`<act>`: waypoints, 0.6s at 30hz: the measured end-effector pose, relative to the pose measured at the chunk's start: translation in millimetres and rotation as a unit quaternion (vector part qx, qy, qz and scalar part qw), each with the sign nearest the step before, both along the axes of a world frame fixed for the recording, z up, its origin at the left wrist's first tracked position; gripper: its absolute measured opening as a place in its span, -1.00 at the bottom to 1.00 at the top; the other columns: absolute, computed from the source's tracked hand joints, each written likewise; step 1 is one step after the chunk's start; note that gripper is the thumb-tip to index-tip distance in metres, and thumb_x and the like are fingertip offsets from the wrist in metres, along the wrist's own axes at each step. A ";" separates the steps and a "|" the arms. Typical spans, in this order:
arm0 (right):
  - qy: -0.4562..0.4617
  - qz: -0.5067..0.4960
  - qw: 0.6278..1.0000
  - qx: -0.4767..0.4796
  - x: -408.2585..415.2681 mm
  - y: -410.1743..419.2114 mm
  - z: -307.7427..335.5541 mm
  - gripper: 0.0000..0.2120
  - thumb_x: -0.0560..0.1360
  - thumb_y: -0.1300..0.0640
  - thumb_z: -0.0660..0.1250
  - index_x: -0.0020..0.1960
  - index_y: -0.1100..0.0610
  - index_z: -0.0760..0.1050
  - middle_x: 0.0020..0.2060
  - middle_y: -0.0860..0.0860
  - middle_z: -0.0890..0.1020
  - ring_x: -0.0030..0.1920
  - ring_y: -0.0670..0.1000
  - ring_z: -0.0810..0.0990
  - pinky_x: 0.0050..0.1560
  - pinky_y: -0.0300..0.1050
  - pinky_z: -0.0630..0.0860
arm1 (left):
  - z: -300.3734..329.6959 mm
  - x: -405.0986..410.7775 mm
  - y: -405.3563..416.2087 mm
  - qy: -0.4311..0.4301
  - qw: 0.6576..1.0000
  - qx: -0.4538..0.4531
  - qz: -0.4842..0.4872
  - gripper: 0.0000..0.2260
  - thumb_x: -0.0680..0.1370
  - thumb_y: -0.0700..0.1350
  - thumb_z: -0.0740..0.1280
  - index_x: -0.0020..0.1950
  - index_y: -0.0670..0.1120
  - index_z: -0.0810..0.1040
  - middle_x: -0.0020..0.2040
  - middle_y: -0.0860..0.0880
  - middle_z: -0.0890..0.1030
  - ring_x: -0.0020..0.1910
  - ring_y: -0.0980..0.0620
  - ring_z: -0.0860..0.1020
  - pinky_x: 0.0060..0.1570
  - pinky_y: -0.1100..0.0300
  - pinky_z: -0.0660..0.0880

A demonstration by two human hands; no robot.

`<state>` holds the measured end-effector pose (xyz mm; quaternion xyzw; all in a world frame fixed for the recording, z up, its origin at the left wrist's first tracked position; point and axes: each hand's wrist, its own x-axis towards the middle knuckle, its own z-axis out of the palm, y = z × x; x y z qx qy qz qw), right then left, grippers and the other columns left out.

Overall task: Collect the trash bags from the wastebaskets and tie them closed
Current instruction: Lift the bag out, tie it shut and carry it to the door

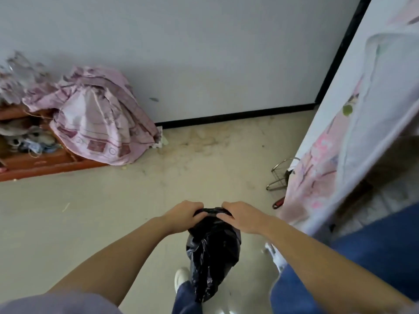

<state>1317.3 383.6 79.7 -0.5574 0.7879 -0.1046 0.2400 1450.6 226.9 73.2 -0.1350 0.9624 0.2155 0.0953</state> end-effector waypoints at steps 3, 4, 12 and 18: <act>0.010 -0.025 1.000 -0.004 -58.2 -50.3 -1.4 -0.72 0.61 -0.07 0.07 -0.12 0.10 0.34 -0.13 0.19 0.59 -0.13 0.18 0.55 -0.10 0.05 0.43 | 2.9 -61.0 -50.3 -0.003 1.000 -0.006 -0.025 -0.73 0.62 0.01 0.14 -0.06 -0.18 0.47 -0.21 -0.10 0.50 -0.23 -0.01 0.41 -0.24 0.15 0.25; 0.015 -0.035 0.999 -0.008 -76.7 -66.8 -1.5 -0.73 0.61 -0.06 0.07 -0.12 0.10 0.35 -0.14 0.19 0.60 -0.12 0.17 0.55 -0.12 0.03 0.41 | 4.6 -83.1 -68.8 -0.002 0.999 -0.006 -0.037 -0.73 0.62 0.00 0.14 -0.06 -0.18 0.47 -0.22 -0.08 0.49 -0.23 -0.01 0.41 -0.24 0.15 0.25; 0.058 -0.086 0.994 -0.032 -212.2 -181.5 16.0 -0.75 0.63 0.02 0.05 -0.13 0.13 0.33 -0.16 0.17 0.56 -0.22 0.15 0.45 -0.23 -0.08 0.23 | 23.9 -248.6 -207.7 0.009 0.994 -0.002 -0.111 -0.78 0.62 0.02 0.15 -0.16 -0.06 0.39 -0.33 0.06 0.42 -0.30 0.03 0.41 -0.36 0.26 0.26; 0.066 -0.121 0.990 -0.011 -328.7 -235.3 2.5 -0.74 0.63 0.01 0.04 -0.14 0.13 0.30 -0.25 0.10 0.47 -0.25 0.11 0.42 -0.23 -0.10 0.23 | 14.6 -376.6 -265.8 -0.006 0.985 -0.013 -0.171 -0.82 0.63 -0.01 0.13 -0.13 -0.05 0.36 -0.24 0.00 0.43 -0.26 -0.01 0.41 -0.25 0.17 0.26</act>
